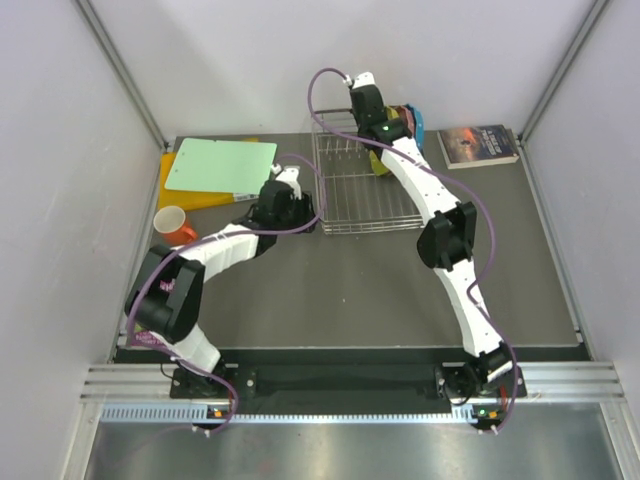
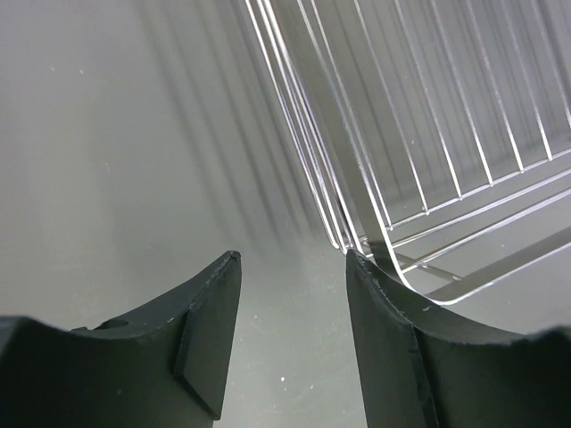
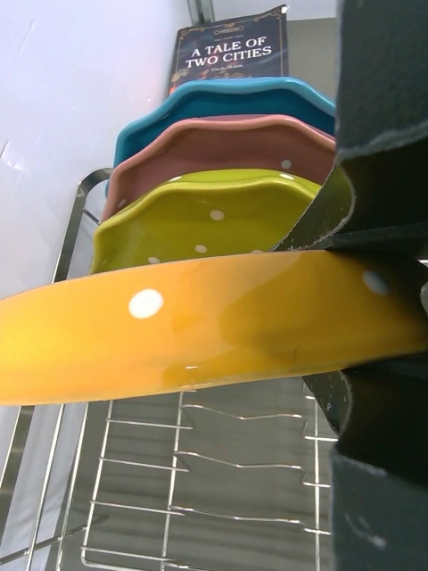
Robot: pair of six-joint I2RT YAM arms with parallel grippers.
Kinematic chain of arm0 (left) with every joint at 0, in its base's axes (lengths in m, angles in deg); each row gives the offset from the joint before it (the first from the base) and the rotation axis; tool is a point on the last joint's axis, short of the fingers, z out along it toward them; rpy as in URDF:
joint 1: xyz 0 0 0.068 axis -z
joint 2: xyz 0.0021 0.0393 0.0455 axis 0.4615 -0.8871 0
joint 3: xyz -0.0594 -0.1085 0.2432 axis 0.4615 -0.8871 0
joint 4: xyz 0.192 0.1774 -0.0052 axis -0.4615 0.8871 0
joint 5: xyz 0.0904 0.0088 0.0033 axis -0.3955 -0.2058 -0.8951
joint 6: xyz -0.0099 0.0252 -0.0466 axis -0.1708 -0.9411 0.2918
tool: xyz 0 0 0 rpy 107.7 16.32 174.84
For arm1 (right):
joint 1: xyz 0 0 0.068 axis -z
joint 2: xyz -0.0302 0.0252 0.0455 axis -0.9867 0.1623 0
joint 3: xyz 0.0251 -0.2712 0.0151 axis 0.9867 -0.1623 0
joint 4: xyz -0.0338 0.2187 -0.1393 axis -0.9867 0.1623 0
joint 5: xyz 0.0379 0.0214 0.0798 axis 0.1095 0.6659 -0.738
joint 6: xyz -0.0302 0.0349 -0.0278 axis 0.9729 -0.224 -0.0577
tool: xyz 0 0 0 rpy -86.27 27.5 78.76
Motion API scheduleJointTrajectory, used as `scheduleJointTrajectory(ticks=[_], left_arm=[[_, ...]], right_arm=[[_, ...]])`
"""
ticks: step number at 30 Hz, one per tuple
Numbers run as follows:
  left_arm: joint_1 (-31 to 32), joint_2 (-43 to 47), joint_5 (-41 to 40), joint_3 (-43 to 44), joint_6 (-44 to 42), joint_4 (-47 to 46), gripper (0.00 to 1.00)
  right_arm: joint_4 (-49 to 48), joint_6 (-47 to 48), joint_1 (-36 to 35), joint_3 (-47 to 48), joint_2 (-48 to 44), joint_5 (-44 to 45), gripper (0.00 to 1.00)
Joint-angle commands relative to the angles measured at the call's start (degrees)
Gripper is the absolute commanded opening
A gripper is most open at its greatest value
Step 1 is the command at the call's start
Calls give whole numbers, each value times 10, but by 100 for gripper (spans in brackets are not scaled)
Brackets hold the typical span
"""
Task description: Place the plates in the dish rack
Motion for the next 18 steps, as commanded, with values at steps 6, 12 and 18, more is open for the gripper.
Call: scheduleJointTrajectory(ticks=[6,12,18], left_arm=[[-7,61,-16,19,-22,3,56],[-10,81,-18,4,-21,-19,57],[-12,106,-17,-11,-30,-2,57]], right_arm=[[-28,-51,-7,1,9,24,0],[-25,-74,-6,2,27,24,0],[-25,-74,-4,1,35,31,0]])
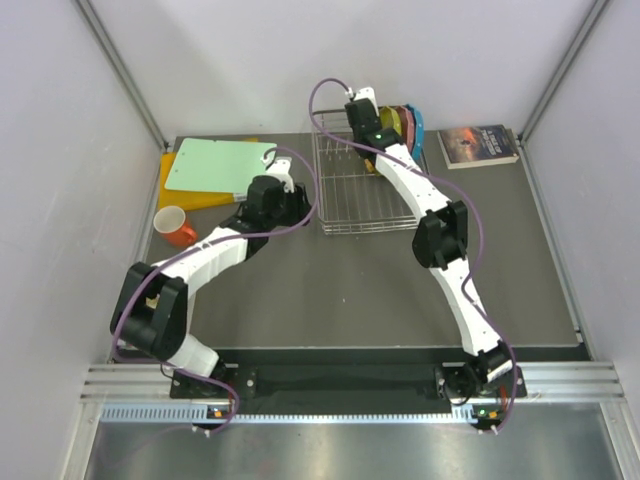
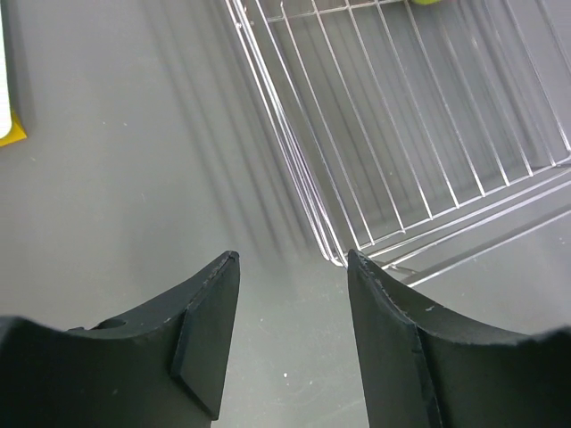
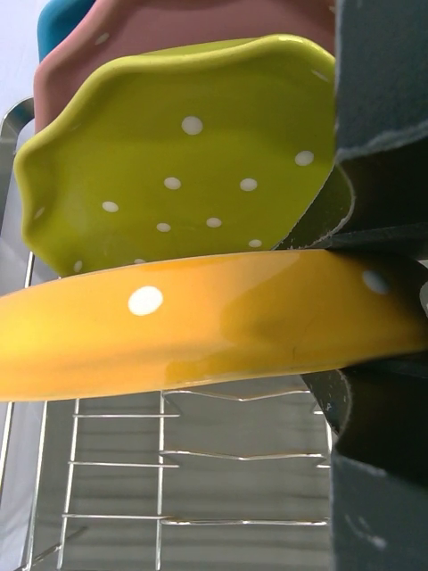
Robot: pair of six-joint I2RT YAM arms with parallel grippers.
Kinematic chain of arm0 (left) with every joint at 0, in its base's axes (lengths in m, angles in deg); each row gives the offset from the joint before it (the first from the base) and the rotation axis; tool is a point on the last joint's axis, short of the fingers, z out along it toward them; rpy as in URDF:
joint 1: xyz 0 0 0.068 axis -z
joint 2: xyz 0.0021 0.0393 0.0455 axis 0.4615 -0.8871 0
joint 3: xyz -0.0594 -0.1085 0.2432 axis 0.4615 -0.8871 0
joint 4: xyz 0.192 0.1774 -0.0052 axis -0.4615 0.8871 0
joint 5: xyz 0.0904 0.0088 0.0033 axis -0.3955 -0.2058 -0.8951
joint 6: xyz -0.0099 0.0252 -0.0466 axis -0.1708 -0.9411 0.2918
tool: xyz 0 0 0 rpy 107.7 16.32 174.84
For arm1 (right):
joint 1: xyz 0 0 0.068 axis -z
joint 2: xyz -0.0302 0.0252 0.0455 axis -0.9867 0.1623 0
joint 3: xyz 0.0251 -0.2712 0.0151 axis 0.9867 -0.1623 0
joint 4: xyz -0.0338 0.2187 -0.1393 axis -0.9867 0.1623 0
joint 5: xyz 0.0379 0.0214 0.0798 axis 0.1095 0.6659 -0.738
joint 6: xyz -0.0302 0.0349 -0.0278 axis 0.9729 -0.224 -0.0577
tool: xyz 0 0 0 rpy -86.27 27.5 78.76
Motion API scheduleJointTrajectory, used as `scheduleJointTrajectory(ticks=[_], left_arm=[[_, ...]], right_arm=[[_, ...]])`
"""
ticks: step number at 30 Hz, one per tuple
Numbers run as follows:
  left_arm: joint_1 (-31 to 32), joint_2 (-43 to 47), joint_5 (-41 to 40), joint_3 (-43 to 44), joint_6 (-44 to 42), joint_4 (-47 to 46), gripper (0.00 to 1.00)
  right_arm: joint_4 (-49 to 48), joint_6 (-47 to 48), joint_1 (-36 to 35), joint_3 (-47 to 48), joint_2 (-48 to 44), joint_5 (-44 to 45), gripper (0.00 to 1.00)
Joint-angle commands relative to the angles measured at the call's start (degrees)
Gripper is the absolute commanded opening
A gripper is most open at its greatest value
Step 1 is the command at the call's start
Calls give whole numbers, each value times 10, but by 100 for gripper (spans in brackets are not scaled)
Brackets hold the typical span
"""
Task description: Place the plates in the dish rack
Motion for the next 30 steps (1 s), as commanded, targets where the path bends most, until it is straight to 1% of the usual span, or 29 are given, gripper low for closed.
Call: scheduleJointTrajectory(ticks=[1,4,5,6,7,8,11,14,15,16,17,18,20,21,22,23,24,26,27,30], left_arm=[[-4,43,-8,-9,-14,-5,57],[-8,55,-8,-8,-28,-4,58],[-10,59,-8,-6,-33,-5,58],[-12,60,-8,-5,-43,-3,58],[-14,63,-8,1,-47,0,58],[-15,68,-24,4,-50,4,58],[-22,82,-20,12,-71,9,58],[-27,86,-17,14,-84,2,59],[-28,86,-15,14,-87,-1,59],[-29,83,-15,15,-89,-8,59],[-29,82,-15,16,-93,-12,59],[-29,82,-15,20,-94,-15,59],[-29,82,-15,27,-91,-14,59],[-29,82,-15,30,-91,-12,59],[-29,83,1,31,-92,-10,59],[-29,87,3,31,-94,-9,59],[-29,91,5,32,-94,-8,59],[-30,97,6,33,-98,-1,59],[-30,104,5,33,-98,0,59],[-29,117,4,37,-100,6,59]], right_arm=[[-21,11,-2,9,-11,23,0],[-25,22,3,8,-5,29,0],[-27,26,5,7,-3,31,3],[-26,31,8,6,-3,28,11],[-26,39,12,-1,-5,26,28],[-26,42,16,-6,-11,26,32],[-48,88,18,-33,-26,29,35],[-84,118,24,-92,-56,39,52],[-94,133,25,-108,-64,37,61],[-100,138,25,-130,-77,37,63],[-110,144,25,-137,-83,35,66],[-113,150,24,-142,-87,24,75],[-114,157,23,-148,-101,8,84],[-115,166,18,-154,-107,5,93],[-125,171,17,-165,-128,1,98],[-135,175,14,-179,-142,-4,100],[-150,187,6,-223,-182,-3,100],[-210,207,-5,-278,-228,-20,100],[-249,214,-11,-331,-275,-22,100],[-263,220,-32,-385,-344,-36,100]])
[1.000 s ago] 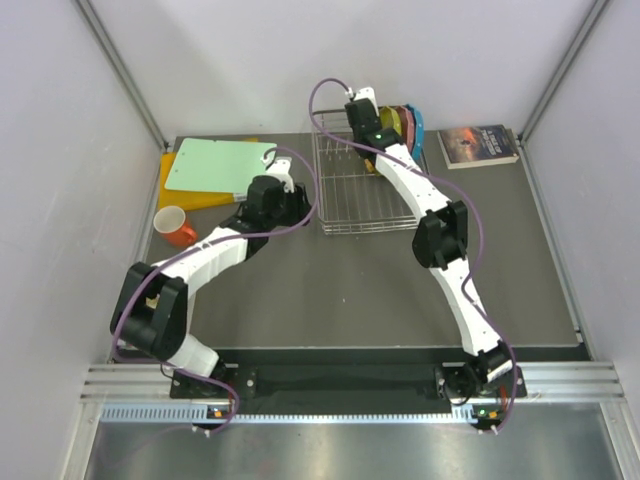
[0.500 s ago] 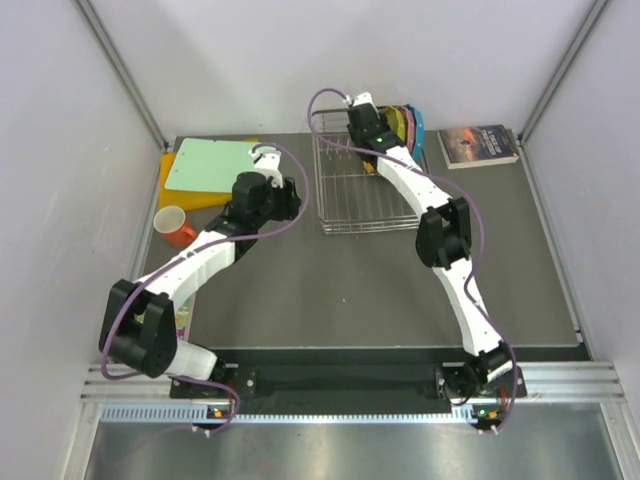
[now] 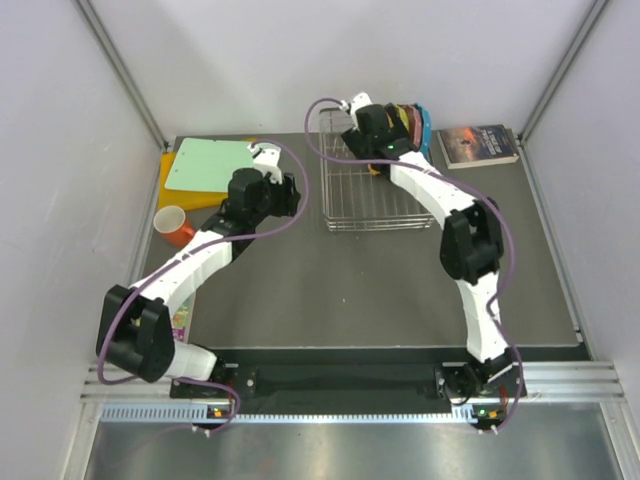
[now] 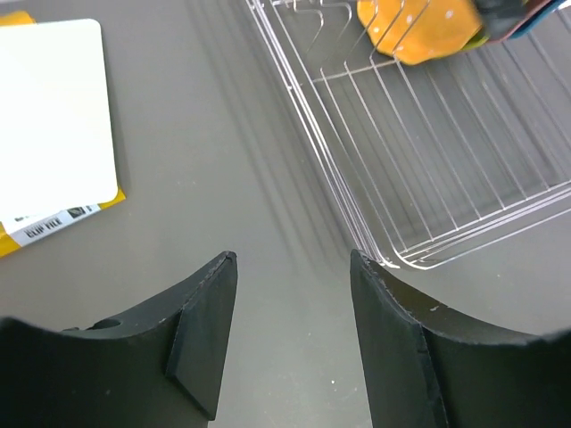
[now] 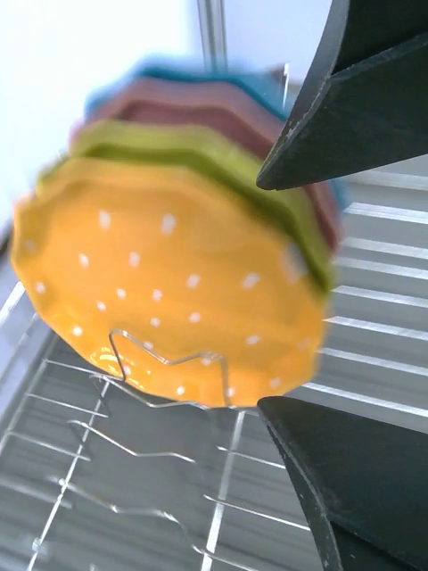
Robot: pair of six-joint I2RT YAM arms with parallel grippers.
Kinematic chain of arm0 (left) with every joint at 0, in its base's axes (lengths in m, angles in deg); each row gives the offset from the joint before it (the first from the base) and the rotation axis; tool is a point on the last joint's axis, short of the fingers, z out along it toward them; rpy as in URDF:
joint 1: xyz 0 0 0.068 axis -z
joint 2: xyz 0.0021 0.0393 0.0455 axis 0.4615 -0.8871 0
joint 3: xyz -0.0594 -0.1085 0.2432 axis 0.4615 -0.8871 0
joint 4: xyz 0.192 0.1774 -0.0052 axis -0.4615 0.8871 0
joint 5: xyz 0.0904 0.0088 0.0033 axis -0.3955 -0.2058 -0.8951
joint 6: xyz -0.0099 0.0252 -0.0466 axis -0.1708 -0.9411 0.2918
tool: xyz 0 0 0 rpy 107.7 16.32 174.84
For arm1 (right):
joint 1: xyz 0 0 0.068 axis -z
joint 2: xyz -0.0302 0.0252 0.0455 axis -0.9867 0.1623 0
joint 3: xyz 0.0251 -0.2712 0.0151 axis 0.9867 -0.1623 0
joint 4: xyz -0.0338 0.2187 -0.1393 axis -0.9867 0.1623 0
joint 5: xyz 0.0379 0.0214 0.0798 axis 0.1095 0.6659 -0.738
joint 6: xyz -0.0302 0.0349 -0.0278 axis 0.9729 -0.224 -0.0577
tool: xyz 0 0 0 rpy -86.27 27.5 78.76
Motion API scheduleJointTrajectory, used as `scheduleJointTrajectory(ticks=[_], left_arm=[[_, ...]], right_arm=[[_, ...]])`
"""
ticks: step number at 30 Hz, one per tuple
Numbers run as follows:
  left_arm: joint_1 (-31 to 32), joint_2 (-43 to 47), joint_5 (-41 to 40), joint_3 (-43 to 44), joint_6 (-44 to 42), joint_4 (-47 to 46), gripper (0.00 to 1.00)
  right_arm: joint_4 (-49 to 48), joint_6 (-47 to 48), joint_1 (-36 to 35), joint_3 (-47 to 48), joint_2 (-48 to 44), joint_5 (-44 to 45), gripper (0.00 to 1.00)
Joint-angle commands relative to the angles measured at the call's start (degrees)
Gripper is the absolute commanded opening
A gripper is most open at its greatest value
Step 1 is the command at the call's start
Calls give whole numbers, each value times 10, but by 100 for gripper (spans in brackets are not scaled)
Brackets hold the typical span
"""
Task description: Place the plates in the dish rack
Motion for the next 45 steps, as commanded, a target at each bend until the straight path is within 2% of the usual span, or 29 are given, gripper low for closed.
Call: scheduleJointTrajectory(ticks=[1,10,12,13,16,18,19,21,22,24,28,31,38,45], left_arm=[[-3,43,7,29,-15,-11,59],[-3,63,24,54,-55,-17,60],[-2,62,54,61,-78,-34,61],[-2,58,62,75,-84,-37,61],[-2,31,61,121,-122,-38,64],[-2,1,19,145,-141,-40,70],[-2,-9,4,165,-149,-39,74],[-2,-39,-58,176,-172,-47,75],[-2,-47,-81,183,-175,-57,78],[-3,-65,-117,194,-183,-63,81],[-2,-83,-116,247,-173,-55,82],[-2,-91,-98,287,-170,-15,82],[-3,-103,-127,304,-219,-52,84],[-3,-118,-129,318,-194,-64,84]], right_arm=[[-87,23,-29,-48,-147,-23,100],[-50,-12,-26,-136,-298,-102,100],[-21,-39,-8,-146,-329,-128,100],[-9,-81,5,-145,-338,-149,100],[24,-150,78,-133,-357,-227,100],[13,-175,121,-140,-365,-213,100],[8,-186,127,-140,-366,-159,100],[1,-185,128,-141,-363,-102,100],[0,-203,128,-143,-365,-67,100],[-10,-196,128,-160,-375,-54,100],[-29,-193,130,-181,-389,-8,100],[-36,-171,132,-181,-400,9,100],[-122,-113,143,-210,-432,26,100],[-114,-137,144,-227,-432,4,100]])
